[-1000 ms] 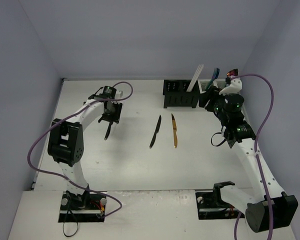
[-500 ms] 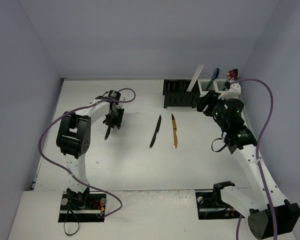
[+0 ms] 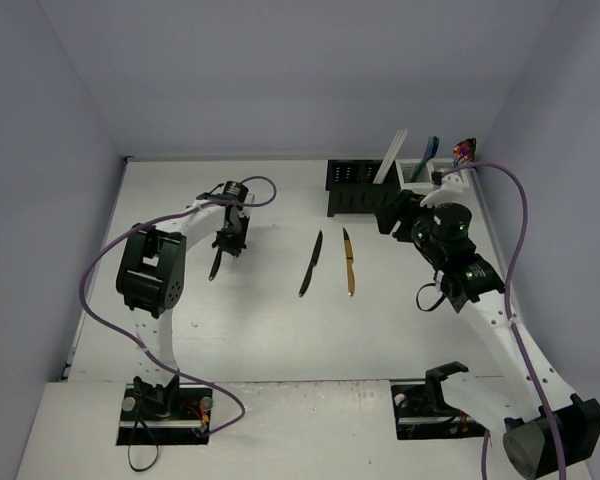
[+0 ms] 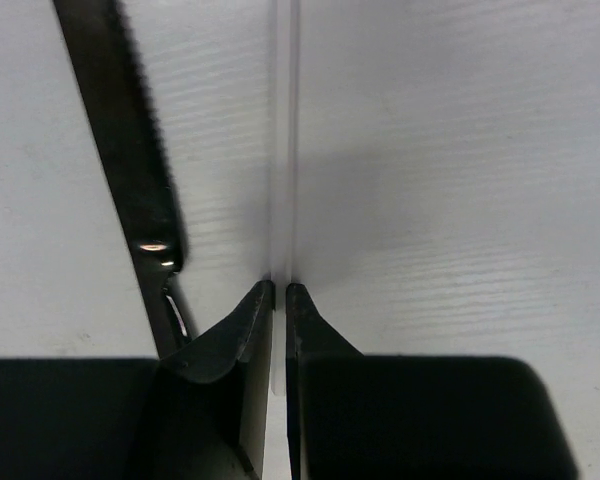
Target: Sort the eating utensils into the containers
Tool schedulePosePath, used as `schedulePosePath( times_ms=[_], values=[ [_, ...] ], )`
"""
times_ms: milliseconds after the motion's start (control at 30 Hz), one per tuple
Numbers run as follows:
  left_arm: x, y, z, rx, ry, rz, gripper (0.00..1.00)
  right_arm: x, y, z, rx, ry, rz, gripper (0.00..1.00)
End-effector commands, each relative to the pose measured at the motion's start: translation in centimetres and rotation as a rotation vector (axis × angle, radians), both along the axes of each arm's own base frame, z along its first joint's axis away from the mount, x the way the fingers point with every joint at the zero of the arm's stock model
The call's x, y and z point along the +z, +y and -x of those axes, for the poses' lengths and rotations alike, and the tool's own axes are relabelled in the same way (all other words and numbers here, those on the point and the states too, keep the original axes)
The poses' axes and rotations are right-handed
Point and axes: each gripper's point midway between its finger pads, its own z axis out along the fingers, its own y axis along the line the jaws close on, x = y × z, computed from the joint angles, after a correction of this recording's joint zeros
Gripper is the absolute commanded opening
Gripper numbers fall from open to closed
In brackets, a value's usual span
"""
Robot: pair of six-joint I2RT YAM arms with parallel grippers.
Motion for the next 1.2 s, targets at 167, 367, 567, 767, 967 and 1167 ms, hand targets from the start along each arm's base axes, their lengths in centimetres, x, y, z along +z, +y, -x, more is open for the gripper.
schedulePosePath(
  times_ms=[167,367,567,767,967,1167],
  values=[
    [11.3,-8.4,2.1,-0.165,-0.310,0.245,0.00,1.9,8.2,1.1,0.207,-0.035,-0.137,0.63],
    [18.8,-12.9,6.2,-0.295,-0.502,0.483,0.00,3.0,12.3,1.7,0.300,-0.073,-0.201,0.64],
    [22.3,-14.7,10.0,-0.398,-0.592,0.572,0.00,4.8,15.2,1.5,0.352,-0.117,-0.205,0.64],
    [24.3,-15.5,11.8,-0.457,-0.640,0.602,0.00,6.3,16.4,0.5,0.366,-0.144,-0.206,0.64],
    [25.5,-15.7,12.6,-0.478,-0.675,0.627,0.00,6.6,16.8,-0.7,0.340,-0.139,-0.215,0.63],
    [25.5,-15.7,12.7,-0.474,-0.682,0.629,0.00,5.9,17.1,-1.0,0.338,-0.121,-0.216,0.40]
  ],
)
